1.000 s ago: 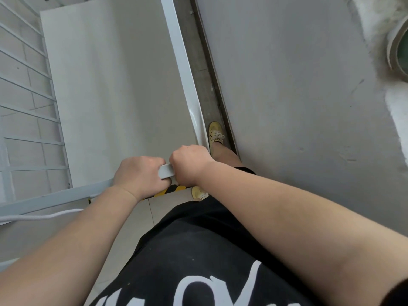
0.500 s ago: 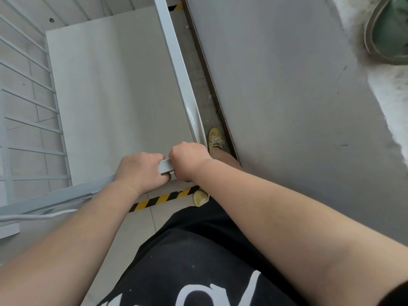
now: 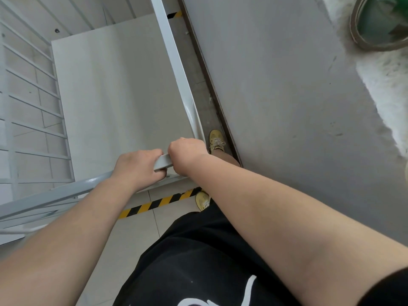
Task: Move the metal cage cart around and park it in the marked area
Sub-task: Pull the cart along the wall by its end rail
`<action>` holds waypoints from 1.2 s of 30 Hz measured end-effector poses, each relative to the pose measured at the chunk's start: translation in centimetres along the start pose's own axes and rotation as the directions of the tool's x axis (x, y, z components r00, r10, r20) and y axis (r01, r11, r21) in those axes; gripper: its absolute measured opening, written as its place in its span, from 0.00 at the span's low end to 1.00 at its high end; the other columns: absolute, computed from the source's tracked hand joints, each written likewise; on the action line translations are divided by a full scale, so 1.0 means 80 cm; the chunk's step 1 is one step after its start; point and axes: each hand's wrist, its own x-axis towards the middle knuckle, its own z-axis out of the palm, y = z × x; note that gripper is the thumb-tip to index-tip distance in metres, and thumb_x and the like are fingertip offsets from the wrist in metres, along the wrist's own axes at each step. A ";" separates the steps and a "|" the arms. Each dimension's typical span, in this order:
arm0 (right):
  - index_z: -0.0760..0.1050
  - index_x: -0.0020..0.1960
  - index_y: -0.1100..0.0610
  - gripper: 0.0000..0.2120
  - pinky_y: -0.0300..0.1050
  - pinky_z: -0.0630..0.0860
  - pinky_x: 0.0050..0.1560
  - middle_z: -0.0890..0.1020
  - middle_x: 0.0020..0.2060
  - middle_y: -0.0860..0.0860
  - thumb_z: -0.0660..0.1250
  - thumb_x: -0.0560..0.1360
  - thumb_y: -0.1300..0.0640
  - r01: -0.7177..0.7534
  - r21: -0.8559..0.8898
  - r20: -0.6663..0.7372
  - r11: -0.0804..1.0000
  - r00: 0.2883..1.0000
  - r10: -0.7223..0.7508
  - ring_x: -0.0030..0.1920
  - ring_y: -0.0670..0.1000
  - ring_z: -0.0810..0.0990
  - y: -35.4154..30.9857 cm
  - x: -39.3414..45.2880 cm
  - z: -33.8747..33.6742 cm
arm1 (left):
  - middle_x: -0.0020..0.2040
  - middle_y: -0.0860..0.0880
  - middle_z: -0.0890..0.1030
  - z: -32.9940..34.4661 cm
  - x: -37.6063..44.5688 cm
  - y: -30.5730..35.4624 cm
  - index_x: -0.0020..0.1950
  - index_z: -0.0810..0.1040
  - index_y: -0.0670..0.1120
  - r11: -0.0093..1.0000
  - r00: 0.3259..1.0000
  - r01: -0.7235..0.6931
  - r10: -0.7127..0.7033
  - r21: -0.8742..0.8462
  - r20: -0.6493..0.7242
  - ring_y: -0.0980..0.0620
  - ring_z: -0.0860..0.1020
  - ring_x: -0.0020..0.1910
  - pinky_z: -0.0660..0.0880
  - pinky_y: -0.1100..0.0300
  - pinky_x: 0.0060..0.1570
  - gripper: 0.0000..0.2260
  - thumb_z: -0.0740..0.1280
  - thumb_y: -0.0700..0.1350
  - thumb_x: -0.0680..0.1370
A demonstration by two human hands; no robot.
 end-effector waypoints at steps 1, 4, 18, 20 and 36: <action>0.75 0.58 0.57 0.12 0.45 0.68 0.40 0.70 0.42 0.52 0.61 0.76 0.64 -0.001 0.000 0.005 1.000 1.000 0.001 0.41 0.55 0.71 -0.001 0.000 -0.001 | 0.38 0.50 0.75 -0.001 0.001 -0.001 0.42 0.68 0.51 1.000 1.000 -0.008 0.008 0.004 0.001 0.48 0.71 0.38 0.66 0.60 0.36 0.06 0.63 0.51 0.74; 0.74 0.58 0.57 0.12 0.45 0.68 0.39 0.71 0.42 0.52 0.61 0.76 0.64 -0.004 0.000 0.009 1.000 1.000 0.004 0.40 0.54 0.72 -0.001 0.003 -0.003 | 0.40 0.48 0.79 0.001 0.005 -0.002 0.41 0.68 0.51 1.000 1.000 -0.020 0.020 -0.004 -0.004 0.47 0.72 0.38 0.66 0.60 0.36 0.07 0.64 0.51 0.74; 0.76 0.55 0.57 0.10 0.44 0.67 0.38 0.71 0.39 0.51 0.62 0.75 0.64 0.044 -0.026 0.053 0.999 0.998 -0.043 0.39 0.54 0.71 0.003 0.014 -0.005 | 0.44 0.46 0.83 0.005 0.011 -0.006 0.48 0.76 0.47 0.996 0.996 -0.085 0.085 0.022 -0.020 0.41 0.80 0.45 0.65 0.59 0.37 0.09 0.64 0.51 0.74; 0.76 0.55 0.58 0.10 0.44 0.66 0.39 0.70 0.38 0.51 0.61 0.75 0.64 0.051 -0.035 0.073 0.998 0.996 -0.049 0.39 0.54 0.71 0.003 0.015 -0.007 | 0.44 0.46 0.83 0.006 0.012 -0.007 0.48 0.76 0.46 0.997 0.997 -0.075 0.075 0.018 -0.023 0.41 0.80 0.45 0.65 0.59 0.37 0.09 0.63 0.51 0.74; 0.77 0.53 0.57 0.09 0.44 0.67 0.39 0.74 0.39 0.53 0.62 0.75 0.63 0.081 -0.030 0.108 0.996 0.991 -0.077 0.39 0.55 0.71 0.011 0.023 -0.005 | 0.42 0.46 0.83 0.004 0.012 -0.006 0.48 0.77 0.45 0.994 0.992 -0.106 0.104 -0.022 -0.074 0.40 0.81 0.43 0.65 0.58 0.35 0.14 0.61 0.55 0.72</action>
